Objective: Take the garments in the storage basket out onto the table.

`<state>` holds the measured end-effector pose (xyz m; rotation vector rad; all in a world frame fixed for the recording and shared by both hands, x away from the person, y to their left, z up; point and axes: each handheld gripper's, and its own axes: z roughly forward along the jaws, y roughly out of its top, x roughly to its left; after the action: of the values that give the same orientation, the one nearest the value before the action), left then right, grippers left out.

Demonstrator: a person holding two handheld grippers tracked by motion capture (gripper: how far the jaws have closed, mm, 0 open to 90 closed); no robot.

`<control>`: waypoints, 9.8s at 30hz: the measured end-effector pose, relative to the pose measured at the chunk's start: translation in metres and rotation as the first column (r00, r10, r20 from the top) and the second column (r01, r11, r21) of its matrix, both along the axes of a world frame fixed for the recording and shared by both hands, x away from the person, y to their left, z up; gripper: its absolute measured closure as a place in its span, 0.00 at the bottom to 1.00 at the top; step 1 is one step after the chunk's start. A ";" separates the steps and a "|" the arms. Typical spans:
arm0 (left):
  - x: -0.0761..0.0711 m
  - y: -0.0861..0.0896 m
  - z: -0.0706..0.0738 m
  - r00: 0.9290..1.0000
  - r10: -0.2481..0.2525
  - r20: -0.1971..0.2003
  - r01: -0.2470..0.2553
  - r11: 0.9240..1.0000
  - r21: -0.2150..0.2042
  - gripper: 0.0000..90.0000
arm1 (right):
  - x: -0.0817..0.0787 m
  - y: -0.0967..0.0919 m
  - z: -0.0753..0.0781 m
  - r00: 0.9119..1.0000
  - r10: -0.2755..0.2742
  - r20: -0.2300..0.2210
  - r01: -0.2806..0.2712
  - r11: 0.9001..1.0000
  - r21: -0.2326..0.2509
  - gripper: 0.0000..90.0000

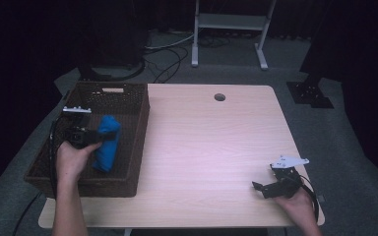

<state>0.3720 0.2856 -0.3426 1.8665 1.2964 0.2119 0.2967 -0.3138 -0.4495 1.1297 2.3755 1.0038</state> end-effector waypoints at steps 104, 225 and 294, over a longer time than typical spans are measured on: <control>-0.005 -0.147 0.046 0.847 -0.168 0.505 0.347 0.894 -0.285 0.67 | 0.000 0.000 0.000 1.000 0.003 -0.001 -0.003 1.000 0.000 0.00; 0.013 -0.264 -0.089 0.885 -0.292 0.361 0.344 0.935 -0.088 0.00 | 0.000 0.000 0.000 1.000 0.011 -0.002 -0.011 1.000 -0.001 0.00; -0.056 -0.218 -0.103 0.912 -0.396 0.111 0.358 0.897 0.257 0.00 | 0.000 0.000 0.000 1.000 0.017 -0.002 -0.017 1.000 -0.001 0.00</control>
<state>0.3158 0.0672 -0.4453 2.2101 0.8026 0.3095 0.2962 -0.3133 -0.4494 1.1132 2.3907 1.0078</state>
